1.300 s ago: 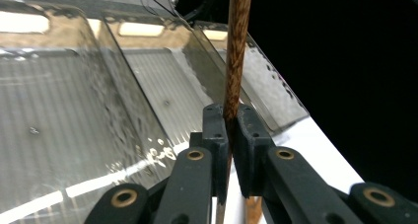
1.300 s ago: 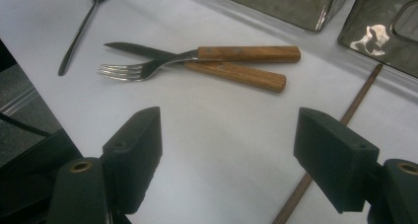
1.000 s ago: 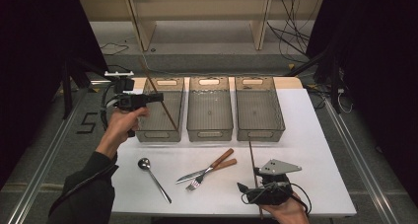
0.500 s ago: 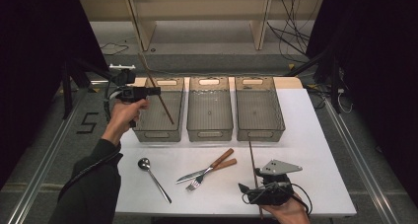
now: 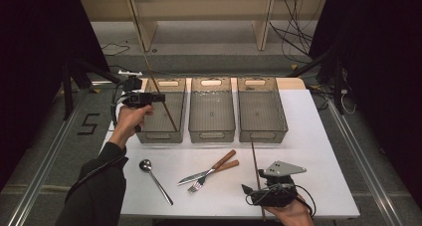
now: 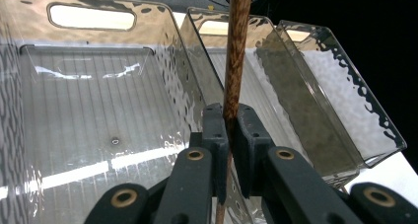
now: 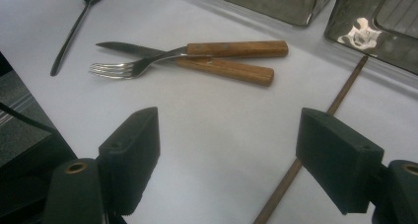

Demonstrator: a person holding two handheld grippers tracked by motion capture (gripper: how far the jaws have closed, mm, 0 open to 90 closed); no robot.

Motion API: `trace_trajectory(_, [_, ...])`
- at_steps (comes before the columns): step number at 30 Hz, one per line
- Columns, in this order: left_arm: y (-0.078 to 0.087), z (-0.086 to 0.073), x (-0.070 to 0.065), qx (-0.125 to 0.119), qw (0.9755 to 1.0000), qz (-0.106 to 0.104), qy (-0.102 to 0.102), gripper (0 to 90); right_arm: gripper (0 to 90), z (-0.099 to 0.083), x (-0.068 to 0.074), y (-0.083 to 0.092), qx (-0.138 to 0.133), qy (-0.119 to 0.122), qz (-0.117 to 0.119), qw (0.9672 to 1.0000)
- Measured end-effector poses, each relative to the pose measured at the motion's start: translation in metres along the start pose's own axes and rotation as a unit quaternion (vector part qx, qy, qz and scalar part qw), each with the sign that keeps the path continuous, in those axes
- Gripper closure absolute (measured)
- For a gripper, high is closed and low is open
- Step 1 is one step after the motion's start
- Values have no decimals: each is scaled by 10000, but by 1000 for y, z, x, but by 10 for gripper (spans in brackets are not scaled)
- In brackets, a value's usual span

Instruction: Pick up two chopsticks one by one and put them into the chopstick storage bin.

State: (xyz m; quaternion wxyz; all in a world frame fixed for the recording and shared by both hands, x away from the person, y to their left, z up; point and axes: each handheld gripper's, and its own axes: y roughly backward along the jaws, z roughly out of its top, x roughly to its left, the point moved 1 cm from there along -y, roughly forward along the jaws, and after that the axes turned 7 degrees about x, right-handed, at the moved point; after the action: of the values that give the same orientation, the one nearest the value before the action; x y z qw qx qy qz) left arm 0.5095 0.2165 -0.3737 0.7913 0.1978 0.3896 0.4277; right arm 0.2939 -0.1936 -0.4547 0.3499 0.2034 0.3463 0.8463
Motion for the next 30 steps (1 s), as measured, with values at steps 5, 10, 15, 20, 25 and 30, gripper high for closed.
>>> trace_trajectory(5, [-7,-3,-1,118,9999,7,21,839,253,0,0,1,-11,-7,-12,10000])
trace_trajectory(10, [-14,-5,-1,199,9998,11,63,839,252,-1,-1,2,-19,-17,-16,10000])
trace_trajectory(15, [-16,-7,-1,214,9997,-17,91,839,253,-1,-1,2,-12,-18,-17,10000])
trace_trajectory(20, [-20,-9,-1,289,9996,0,73,837,254,-1,-1,1,-7,-20,-9,10000])
trace_trajectory(25, [-22,-10,1,323,9994,8,129,835,255,-1,-1,1,2,-34,3,10000])
trace_trajectory(30, [-27,-12,2,342,9993,49,157,833,255,-1,-1,0,11,-14,10,10000])
